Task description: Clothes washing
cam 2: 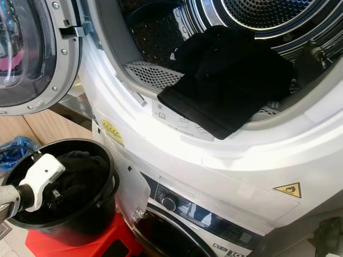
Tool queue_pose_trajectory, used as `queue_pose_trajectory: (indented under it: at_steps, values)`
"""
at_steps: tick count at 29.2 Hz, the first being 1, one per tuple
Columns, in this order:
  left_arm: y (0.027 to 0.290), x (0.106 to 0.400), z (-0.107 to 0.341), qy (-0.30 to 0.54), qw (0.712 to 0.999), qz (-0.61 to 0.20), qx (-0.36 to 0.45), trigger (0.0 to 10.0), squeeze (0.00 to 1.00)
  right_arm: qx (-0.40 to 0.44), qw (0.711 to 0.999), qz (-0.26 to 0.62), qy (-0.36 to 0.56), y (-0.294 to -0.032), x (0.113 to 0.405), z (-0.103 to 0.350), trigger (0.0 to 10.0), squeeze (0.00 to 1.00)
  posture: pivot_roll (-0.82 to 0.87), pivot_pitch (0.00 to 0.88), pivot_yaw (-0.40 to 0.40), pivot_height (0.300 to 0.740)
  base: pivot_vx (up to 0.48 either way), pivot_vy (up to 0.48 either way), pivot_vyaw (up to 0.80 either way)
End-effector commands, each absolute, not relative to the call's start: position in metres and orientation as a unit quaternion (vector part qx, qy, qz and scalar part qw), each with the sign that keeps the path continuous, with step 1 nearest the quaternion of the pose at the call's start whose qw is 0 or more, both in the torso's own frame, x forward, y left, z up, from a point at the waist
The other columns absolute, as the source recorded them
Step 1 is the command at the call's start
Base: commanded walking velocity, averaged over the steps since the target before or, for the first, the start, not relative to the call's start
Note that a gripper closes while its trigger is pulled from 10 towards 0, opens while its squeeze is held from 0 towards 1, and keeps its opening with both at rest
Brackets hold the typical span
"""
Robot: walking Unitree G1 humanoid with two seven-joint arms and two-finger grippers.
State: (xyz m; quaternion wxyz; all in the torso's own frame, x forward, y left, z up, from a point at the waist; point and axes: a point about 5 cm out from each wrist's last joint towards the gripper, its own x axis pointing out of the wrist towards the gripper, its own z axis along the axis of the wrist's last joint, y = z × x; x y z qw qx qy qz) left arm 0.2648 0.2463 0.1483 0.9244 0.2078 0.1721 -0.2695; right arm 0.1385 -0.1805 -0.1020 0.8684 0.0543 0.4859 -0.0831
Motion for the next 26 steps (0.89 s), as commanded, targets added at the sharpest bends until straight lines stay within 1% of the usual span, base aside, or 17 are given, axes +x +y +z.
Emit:
queue_pose_trajectory:
  at_steps: [1, 3, 6, 7, 12, 13, 14, 15, 16, 19, 26]
  values:
    - [0.248, 0.266, 0.149, 0.167, 0.927, -0.262, 0.21, 10.0, 0.0, 0.056, 0.865, -0.088, 0.49, -0.181, 0.135, -0.103, 10.0, 0.0, 0.1, 0.153, -0.033, 0.74, 0.0, 0.0, 0.0]
    - [0.248, 0.267, 0.148, 0.166, 0.928, -0.26, 0.211, 10.0, 0.0, 0.056, 0.865, -0.088, 0.49, -0.181, 0.135, -0.103, 10.0, 0.0, 0.1, 0.153, -0.033, 0.74, 0.0, 0.0, 0.0]
    - [0.277, 0.288, 0.162, 0.13, 0.948, -0.15, 0.249, 10.0, 0.0, 0.059, 0.859, -0.09, 0.5, -0.18, 0.128, -0.106, 10.0, 0.0, 0.1, 0.155, -0.028, 0.74, 0.0, 0.0, 0.0]
    - [0.282, 0.291, 0.162, 0.131, 0.956, -0.127, 0.231, 10.0, 0.0, 0.059, 0.86, -0.089, 0.499, -0.179, 0.128, -0.106, 10.0, 0.0, 0.1, 0.155, -0.028, 0.74, 0.0, 0.0, 0.0]
    - [0.287, 0.293, 0.162, 0.137, 0.959, -0.108, 0.223, 10.0, 0.0, 0.063, 0.86, -0.092, 0.497, -0.179, 0.129, -0.105, 10.0, 0.0, 0.1, 0.153, -0.027, 0.74, 0.0, 0.0, 0.0]
    - [0.286, 0.293, 0.159, 0.143, 0.958, -0.115, 0.218, 10.0, 0.0, 0.063, 0.861, -0.092, 0.497, -0.179, 0.129, -0.105, 10.0, 0.0, 0.1, 0.153, -0.027, 0.74, 0.0, 0.0, 0.0]
    - [0.281, 0.29, 0.153, 0.158, 0.955, -0.146, 0.203, 10.0, 0.0, 0.063, 0.861, -0.092, 0.497, -0.179, 0.13, -0.105, 10.0, 0.0, 0.1, 0.152, -0.027, 0.74, 0.0, 0.0, 0.0]
    - [0.281, 0.29, 0.153, 0.158, 0.955, -0.146, 0.203, 10.0, 0.0, 0.063, 0.861, -0.092, 0.497, -0.179, 0.13, -0.105, 10.0, 0.0, 0.1, 0.152, -0.027, 0.74, 0.0, 0.0, 0.0]
    - [0.274, 0.287, 0.147, 0.168, 0.95, -0.188, 0.187, 10.0, 0.0, 0.062, 0.861, -0.092, 0.497, -0.179, 0.13, -0.105, 10.0, 0.0, 0.1, 0.15, -0.027, 0.74, 0.0, 0.0, 0.0]
    - [0.265, 0.283, 0.141, 0.155, 0.94, -0.243, 0.18, 10.0, 0.0, 0.061, 0.861, -0.091, 0.497, -0.179, 0.13, -0.105, 10.0, 0.0, 0.1, 0.144, -0.027, 0.74, 0.0, 0.0, 0.0]
    - [0.272, 0.282, 0.14, 0.158, 0.94, -0.246, 0.175, 10.0, 0.01, 0.065, 0.862, -0.095, 0.494, -0.179, 0.131, -0.105, 10.0, 0.0, 0.1, 0.132, -0.022, 0.74, 0.0, 0.0, 0.0]
